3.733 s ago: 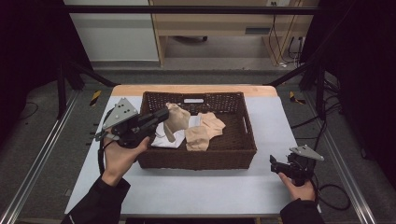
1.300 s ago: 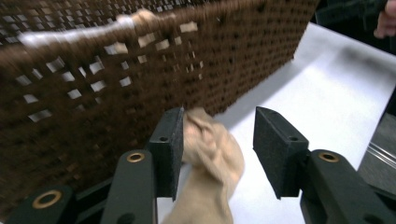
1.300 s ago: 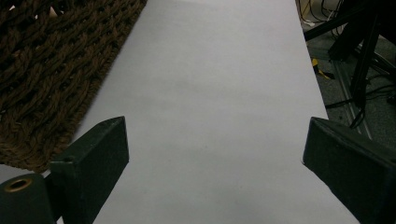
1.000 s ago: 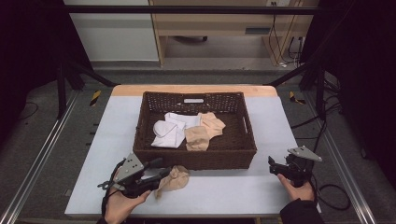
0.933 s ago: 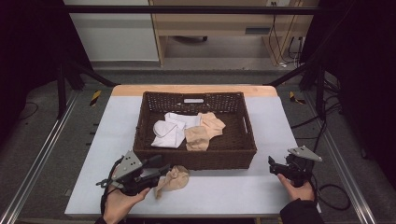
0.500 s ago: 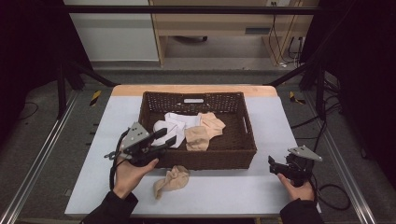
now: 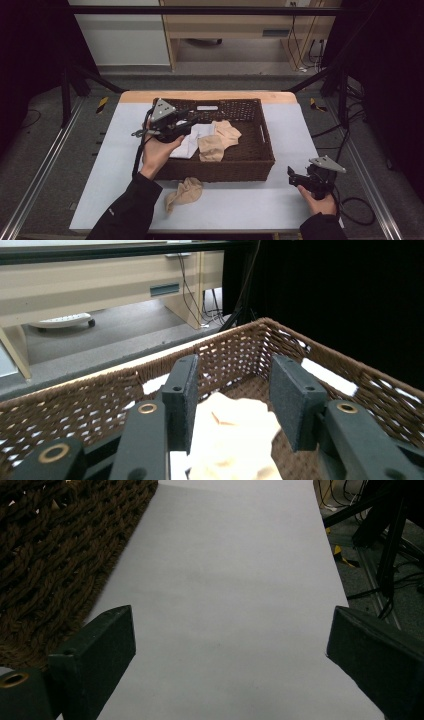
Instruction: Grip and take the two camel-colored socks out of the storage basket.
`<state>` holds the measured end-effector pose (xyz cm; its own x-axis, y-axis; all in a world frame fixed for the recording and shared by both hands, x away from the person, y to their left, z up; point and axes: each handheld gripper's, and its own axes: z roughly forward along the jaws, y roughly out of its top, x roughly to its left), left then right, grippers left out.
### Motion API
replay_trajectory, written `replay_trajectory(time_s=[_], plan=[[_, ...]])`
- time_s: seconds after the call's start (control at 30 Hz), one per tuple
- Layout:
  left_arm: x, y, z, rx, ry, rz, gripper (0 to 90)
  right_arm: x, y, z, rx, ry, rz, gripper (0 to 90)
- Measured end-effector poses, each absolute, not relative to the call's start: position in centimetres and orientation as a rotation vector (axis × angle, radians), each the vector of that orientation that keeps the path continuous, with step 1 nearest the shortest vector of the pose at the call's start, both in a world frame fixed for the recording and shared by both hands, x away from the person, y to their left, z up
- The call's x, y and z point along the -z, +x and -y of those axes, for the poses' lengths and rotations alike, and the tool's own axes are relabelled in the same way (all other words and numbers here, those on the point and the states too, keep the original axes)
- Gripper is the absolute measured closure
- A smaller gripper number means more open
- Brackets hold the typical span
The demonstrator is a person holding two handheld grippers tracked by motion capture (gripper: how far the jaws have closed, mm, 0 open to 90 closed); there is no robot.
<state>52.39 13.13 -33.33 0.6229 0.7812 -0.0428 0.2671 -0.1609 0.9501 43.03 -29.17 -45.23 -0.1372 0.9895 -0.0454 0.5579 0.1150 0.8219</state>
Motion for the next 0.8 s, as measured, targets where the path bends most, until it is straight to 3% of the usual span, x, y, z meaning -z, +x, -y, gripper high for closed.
replay_trajectory(time_s=[0.27,0.8], plan=[[35.4,55.3,-10.6,-0.585,1.736,-0.888,52.2,45.3,43.1,29.0,-0.881,1.507,-1.780,5.1],[40.9,58.2,-8.0,-0.492,1.955,-0.978,53.3,45.5,43.4,28.8,-0.861,1.491,-1.798,6.0]])
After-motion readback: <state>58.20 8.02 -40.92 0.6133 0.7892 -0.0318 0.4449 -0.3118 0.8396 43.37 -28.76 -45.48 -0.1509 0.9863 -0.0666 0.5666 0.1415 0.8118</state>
